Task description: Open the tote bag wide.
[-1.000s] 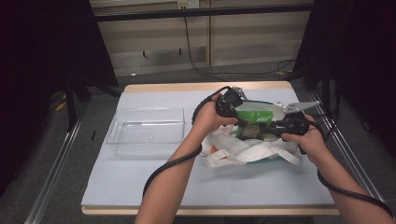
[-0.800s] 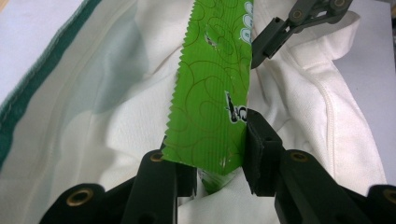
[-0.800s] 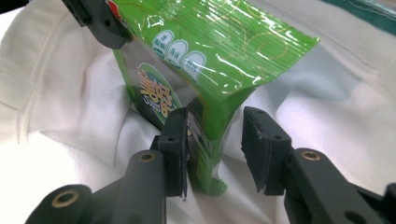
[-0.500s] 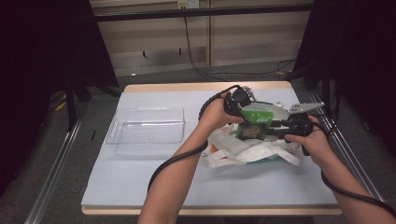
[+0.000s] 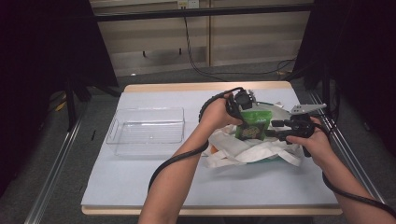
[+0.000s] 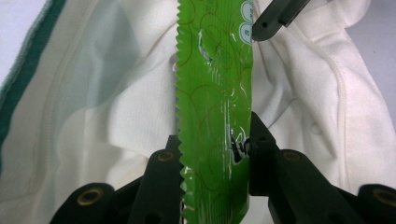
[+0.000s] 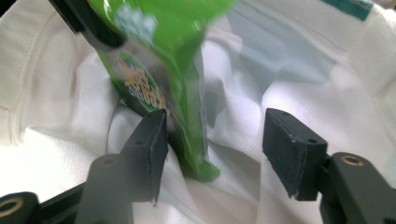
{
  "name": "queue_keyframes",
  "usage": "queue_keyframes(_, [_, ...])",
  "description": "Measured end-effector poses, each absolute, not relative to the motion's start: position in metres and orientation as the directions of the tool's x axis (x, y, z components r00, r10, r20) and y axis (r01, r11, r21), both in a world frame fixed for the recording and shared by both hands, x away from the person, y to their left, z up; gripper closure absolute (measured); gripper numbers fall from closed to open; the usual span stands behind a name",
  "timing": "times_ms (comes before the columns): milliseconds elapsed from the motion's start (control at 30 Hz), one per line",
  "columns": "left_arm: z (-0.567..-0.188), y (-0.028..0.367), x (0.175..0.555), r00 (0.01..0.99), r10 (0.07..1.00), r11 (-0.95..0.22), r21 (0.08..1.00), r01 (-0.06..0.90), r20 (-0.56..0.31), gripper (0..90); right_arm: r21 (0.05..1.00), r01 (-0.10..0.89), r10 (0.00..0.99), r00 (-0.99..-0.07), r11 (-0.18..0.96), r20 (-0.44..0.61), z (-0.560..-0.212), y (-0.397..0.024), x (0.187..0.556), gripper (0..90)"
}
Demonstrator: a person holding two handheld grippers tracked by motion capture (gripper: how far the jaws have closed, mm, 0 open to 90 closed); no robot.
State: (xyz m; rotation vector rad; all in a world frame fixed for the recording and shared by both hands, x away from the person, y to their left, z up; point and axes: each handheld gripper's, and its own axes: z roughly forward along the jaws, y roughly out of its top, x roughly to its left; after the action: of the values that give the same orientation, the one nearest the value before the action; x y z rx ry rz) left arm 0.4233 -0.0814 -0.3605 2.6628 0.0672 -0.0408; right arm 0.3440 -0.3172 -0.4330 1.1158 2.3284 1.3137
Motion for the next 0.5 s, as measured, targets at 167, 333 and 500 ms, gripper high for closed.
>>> queue_keyframes(167, [-0.347,-0.070,0.425,0.998,0.065,-0.874,0.480,0.069,-0.025,72.9,0.817,0.492,0.716,-0.682,0.300,0.148,-0.432,-0.316,0.341,33.0])
queue_keyframes(333, [-0.338,-0.063,0.422,0.997,0.073,-0.878,0.474,0.071,-0.013,72.8,0.817,0.491,0.718,-0.681,0.302,0.143,-0.430,-0.314,0.335,27.6])
queue_keyframes(500, [-0.335,-0.058,0.423,0.996,0.086,-0.879,0.469,0.087,-0.023,72.9,0.818,0.496,0.723,-0.674,0.293,0.150,-0.431,-0.316,0.331,25.0])
